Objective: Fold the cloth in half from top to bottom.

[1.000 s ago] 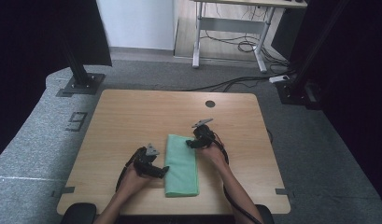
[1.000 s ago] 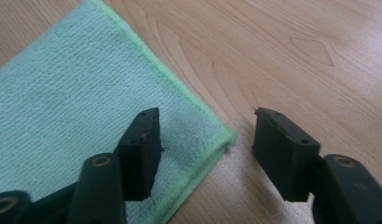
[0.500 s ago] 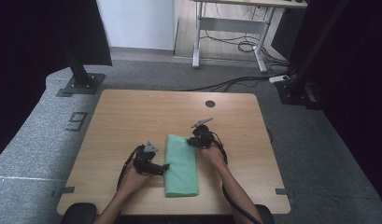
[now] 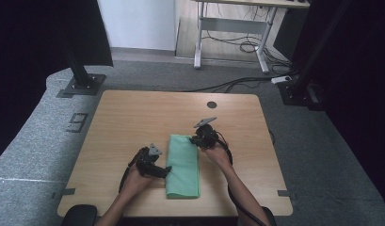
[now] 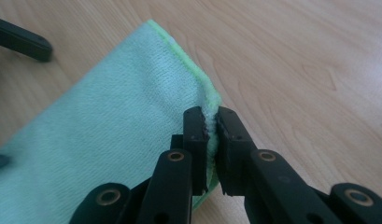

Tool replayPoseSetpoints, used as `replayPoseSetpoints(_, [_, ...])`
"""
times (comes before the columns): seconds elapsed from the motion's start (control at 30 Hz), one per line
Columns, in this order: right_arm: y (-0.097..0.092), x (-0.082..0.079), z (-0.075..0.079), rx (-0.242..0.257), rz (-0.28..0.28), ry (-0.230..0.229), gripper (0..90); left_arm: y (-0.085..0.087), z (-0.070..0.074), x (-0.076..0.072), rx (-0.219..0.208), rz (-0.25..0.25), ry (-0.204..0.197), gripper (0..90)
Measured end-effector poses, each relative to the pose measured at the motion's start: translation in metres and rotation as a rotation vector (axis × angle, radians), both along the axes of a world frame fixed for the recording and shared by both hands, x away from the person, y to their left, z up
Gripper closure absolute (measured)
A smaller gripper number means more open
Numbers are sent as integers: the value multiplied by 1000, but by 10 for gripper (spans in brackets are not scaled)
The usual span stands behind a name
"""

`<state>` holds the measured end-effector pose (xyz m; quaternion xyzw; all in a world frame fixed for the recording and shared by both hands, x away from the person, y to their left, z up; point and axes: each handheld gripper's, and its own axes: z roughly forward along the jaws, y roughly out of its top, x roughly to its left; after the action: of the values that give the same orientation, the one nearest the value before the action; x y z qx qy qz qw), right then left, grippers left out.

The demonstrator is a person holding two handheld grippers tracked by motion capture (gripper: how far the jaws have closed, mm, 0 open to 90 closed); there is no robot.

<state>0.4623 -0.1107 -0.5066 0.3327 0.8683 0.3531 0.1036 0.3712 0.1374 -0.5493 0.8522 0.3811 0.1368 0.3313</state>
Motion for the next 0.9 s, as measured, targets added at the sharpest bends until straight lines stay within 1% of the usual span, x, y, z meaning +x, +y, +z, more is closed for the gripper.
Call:
replayPoseSetpoints(0.03, [-1, -2, 4, 3, 13, -14, 826, 0, 0, 0, 1, 0, -1, 20])
replayPoseSetpoints(0.13, [-1, -8, 12, 15, 28, -30, 826, 0, 0, 0, 1, 2, 1, 19])
replayPoseSetpoints(0.2, [-3, -14, 19, 21, 46, -50, 826, 0, 0, 0, 2, 1, 0, 19])
replayPoseSetpoints(0.43, [-7, -32, 36, 48, 85, -82, 825, 0, 0, 0, 3, 1, 0, 19])
replayPoseSetpoints(0.67, [-12, -51, 44, 69, 120, -97, 824, 0, 0, 0, 3, 2, 1, 18])
replayPoseSetpoints(0.9, [-17, -73, 46, 81, 160, -100, 822, 0, 0, 0, 3, 3, 0, 17])
